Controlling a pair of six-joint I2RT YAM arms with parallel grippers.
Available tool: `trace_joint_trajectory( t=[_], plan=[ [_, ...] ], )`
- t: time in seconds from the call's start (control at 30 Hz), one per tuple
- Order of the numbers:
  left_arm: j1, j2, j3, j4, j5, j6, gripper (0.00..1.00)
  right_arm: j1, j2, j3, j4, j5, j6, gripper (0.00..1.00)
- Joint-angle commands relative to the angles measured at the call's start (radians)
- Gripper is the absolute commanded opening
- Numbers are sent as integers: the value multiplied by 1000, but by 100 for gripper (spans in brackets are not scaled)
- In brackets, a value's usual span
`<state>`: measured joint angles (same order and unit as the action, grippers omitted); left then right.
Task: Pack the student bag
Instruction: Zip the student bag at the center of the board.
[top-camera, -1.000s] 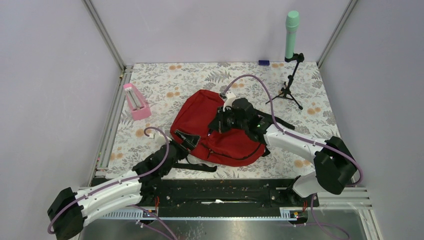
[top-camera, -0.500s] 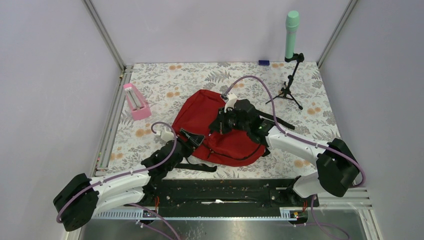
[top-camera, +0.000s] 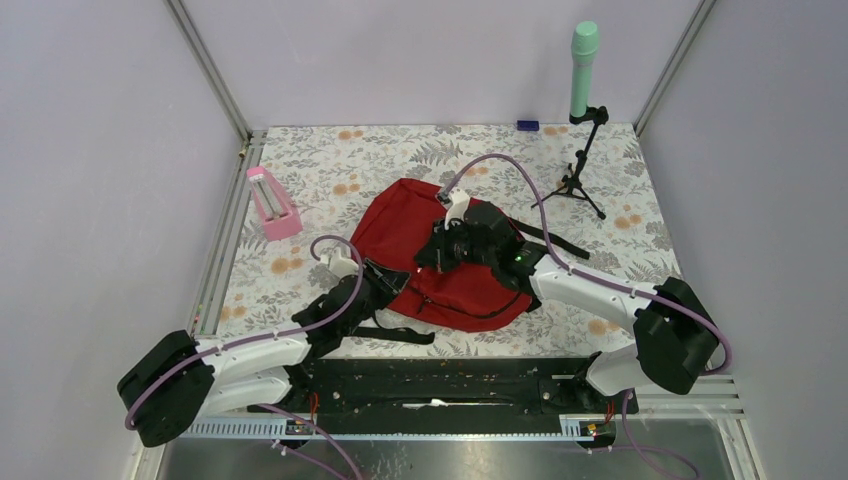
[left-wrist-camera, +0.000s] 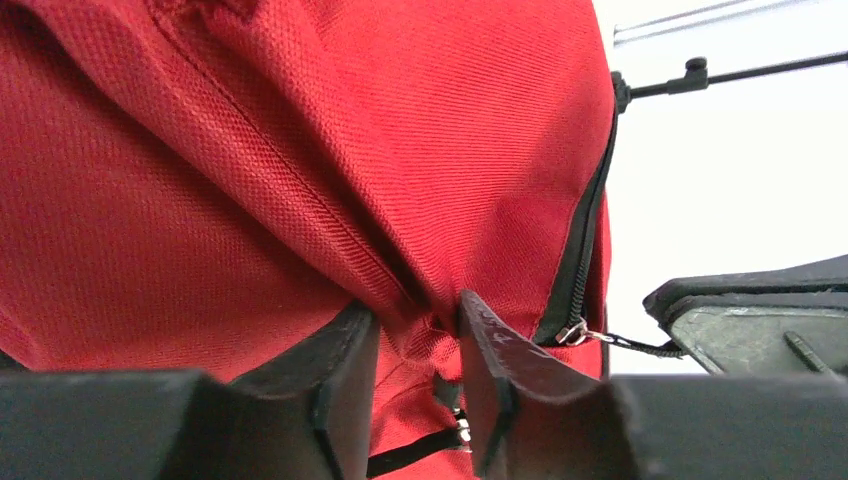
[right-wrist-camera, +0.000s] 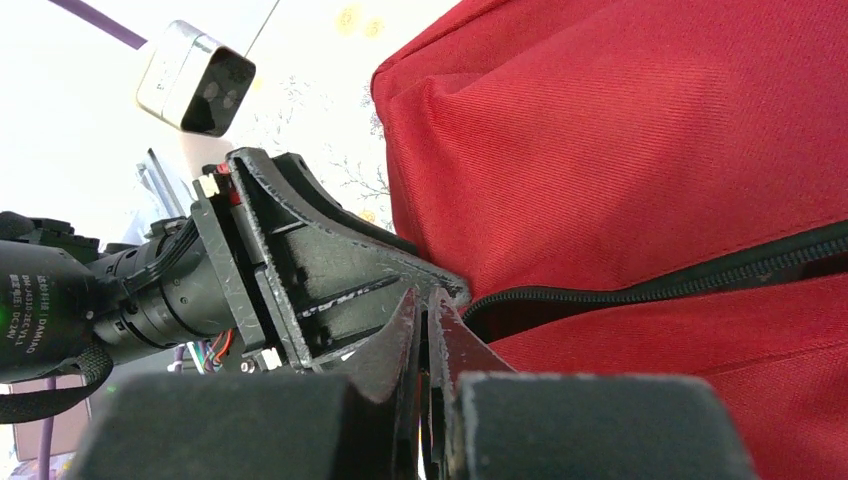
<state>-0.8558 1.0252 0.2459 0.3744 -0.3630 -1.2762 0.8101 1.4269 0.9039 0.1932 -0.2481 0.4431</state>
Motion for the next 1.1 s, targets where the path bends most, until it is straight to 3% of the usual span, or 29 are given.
trace_joint_trajectory(
  t=[0.0, 0.13, 0.5, 1.07],
  plan=[
    [1, 28, 45, 31, 2, 64, 21, 20, -30, 33, 45, 28, -29, 0],
    [2, 13, 37, 0, 0, 96, 0, 19, -29, 75, -26, 110, -66, 0],
    [1, -141, -29, -197, -34, 195, 0, -46, 36, 260, -215, 244, -182, 0],
    [1, -236, -107, -272, -60, 183, 0, -230, 153, 278, -202, 190, -149, 0]
  ],
)
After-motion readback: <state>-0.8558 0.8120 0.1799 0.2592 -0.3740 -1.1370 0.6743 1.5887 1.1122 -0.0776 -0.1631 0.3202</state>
